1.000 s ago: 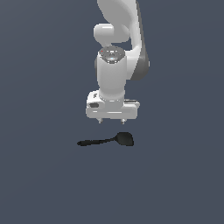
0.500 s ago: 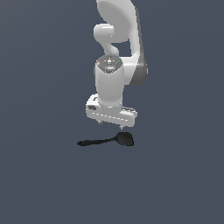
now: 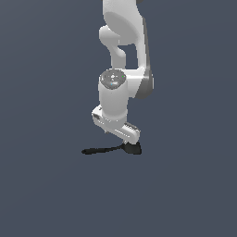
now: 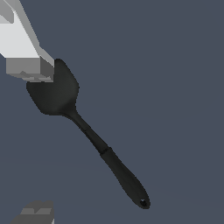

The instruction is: Pick up the object and move it to a goal position.

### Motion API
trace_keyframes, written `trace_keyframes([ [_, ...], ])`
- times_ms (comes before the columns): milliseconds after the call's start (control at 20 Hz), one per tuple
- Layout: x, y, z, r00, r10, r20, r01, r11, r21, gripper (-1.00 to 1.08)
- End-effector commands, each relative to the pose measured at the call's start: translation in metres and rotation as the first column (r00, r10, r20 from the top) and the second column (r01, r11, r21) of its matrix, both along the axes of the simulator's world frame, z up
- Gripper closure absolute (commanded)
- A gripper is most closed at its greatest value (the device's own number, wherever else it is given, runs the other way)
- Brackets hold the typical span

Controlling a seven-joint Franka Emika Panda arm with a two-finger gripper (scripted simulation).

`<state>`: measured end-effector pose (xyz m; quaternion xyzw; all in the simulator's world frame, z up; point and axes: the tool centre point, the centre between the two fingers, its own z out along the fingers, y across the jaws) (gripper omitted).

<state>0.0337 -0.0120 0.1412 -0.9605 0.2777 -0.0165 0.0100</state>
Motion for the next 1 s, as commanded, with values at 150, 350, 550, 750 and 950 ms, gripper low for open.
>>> trace_keyframes([
  [150,0.003,-0.004,-0.014,0.987,-0.162,-0.011,0.162,0.987,0.006,-0.92],
  [350,0.005,-0.006,-0.025,0.961,-0.276,-0.018,0.276,0.961,0.007,-0.92],
  [550,0.007,-0.009,-0.035,0.922,-0.386,-0.025,0.386,0.922,0.006,-0.92],
  [750,0.008,-0.012,-0.046,0.871,-0.49,-0.031,0.491,0.871,0.004,-0.92],
  [950,0.009,-0.015,-0.055,0.812,-0.583,-0.034,0.584,0.812,0.0,-0.92],
])
